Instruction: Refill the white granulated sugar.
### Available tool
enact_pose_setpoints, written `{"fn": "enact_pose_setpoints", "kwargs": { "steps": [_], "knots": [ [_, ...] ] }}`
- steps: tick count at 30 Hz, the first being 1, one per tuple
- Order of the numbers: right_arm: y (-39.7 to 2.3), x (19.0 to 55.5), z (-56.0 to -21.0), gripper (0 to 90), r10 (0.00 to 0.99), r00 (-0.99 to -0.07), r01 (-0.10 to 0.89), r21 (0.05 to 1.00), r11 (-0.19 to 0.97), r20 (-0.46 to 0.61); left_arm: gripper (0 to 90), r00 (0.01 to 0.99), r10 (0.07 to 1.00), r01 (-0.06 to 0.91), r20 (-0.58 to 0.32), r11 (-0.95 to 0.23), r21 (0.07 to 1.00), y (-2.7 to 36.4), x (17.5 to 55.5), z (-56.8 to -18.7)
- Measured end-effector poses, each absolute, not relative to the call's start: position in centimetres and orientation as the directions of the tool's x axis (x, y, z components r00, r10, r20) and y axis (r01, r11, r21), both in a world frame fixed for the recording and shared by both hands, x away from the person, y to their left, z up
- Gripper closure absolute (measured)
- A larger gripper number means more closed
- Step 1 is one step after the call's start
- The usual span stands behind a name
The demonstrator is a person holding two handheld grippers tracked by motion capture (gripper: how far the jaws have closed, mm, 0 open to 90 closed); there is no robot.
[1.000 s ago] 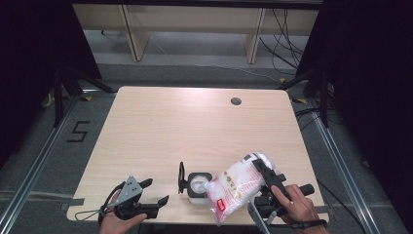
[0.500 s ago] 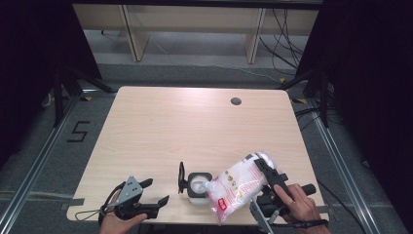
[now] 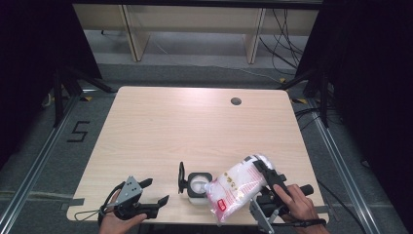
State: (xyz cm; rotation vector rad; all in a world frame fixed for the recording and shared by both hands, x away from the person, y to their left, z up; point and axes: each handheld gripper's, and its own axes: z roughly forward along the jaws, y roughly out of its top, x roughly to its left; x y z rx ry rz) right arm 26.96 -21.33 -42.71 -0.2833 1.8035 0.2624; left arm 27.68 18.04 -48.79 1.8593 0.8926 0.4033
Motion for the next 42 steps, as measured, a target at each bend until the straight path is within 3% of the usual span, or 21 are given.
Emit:
{"fn": "enact_pose_setpoints", "kwargs": {
  "steps": [1, 6, 13, 14, 15, 20, 24, 26, 28, 29, 32, 40, 42],
  "knots": [
    [-21.4, 26.9, -43.0, 42.9, -0.005, -0.267, -0.309, 0.08, 0.948, -0.964, 17.6, 0.673, 0.731, 0.399, -0.112, -0.232, 0.887, 18.0, 27.7, -48.8],
    [-21.5, 27.1, -42.9, 43.1, -0.037, -0.263, -0.326, 0.053, 0.944, -0.964, 17.5, 0.673, 0.731, 0.399, -0.111, -0.232, 0.887, 18.1, 27.7, -48.7],
    [-21.7, 27.3, -43.8, 45.2, -0.003, -0.315, -0.31, 0.099, 0.946, -0.949, 17.5, 0.671, 0.733, 0.396, -0.111, -0.228, 0.889, 18.1, 27.6, -48.7],
    [-21.7, 27.4, -43.7, 45.7, -0.057, -0.306, -0.325, 0.048, 0.945, -0.95, 17.5, 0.672, 0.733, 0.397, -0.105, -0.238, 0.886, 18.2, 27.7, -48.7],
    [-21.8, 27.3, -44.0, 46.0, -0.019, -0.324, -0.304, 0.085, 0.949, -0.946, 17.5, 0.669, 0.735, 0.401, -0.114, -0.227, 0.888, 18.0, 27.7, -48.8],
    [-21.7, 27.3, -44.2, 47.4, -0.051, -0.341, -0.304, 0.059, 0.951, -0.939, 17.5, 0.681, 0.725, 0.395, -0.105, -0.243, 0.886, 18.0, 27.7, -48.7],
    [-21.3, 27.3, -44.8, 48.9, -0.124, -0.322, -0.308, -0.02, 0.951, -0.938, 17.5, 0.679, 0.725, 0.394, -0.112, -0.231, 0.889, 18.0, 27.5, -48.7],
    [-21.2, 27.0, -45.5, 49.6, -0.099, -0.335, -0.277, -0.002, 0.961, -0.937, 17.5, 0.675, 0.729, 0.399, -0.113, -0.231, 0.888, 18.1, 27.6, -48.7],
    [-20.8, 27.1, -45.6, 50.1, -0.175, -0.31, -0.307, -0.076, 0.949, -0.934, 17.5, 0.675, 0.729, 0.397, -0.112, -0.231, 0.888, 18.1, 27.5, -48.6],
    [-21.0, 27.1, -45.9, 50.3, -0.143, -0.324, -0.294, -0.044, 0.955, -0.935, 17.5, 0.675, 0.73, 0.398, -0.113, -0.23, 0.888, 18.2, 27.5, -48.6],
    [-20.9, 27.3, -45.4, 50.9, -0.207, -0.289, -0.336, -0.103, 0.936, -0.935, 17.5, 0.666, 0.737, 0.403, -0.113, -0.227, 0.887, 18.2, 27.5, -48.7],
    [-22.4, 28.0, -45.8, 52.6, -0.055, -0.371, -0.347, 0.084, 0.934, -0.927, 17.5, 0.675, 0.73, 0.398, -0.104, -0.241, 0.885, 18.2, 27.6, -48.7],
    [-22.8, 28.0, -46.3, 52.8, 0.033, -0.415, -0.323, 0.181, 0.929, -0.909, 17.5, 0.663, 0.74, 0.4, -0.113, -0.223, 0.889, 18.2, 27.6, -48.6]
  ]
}}
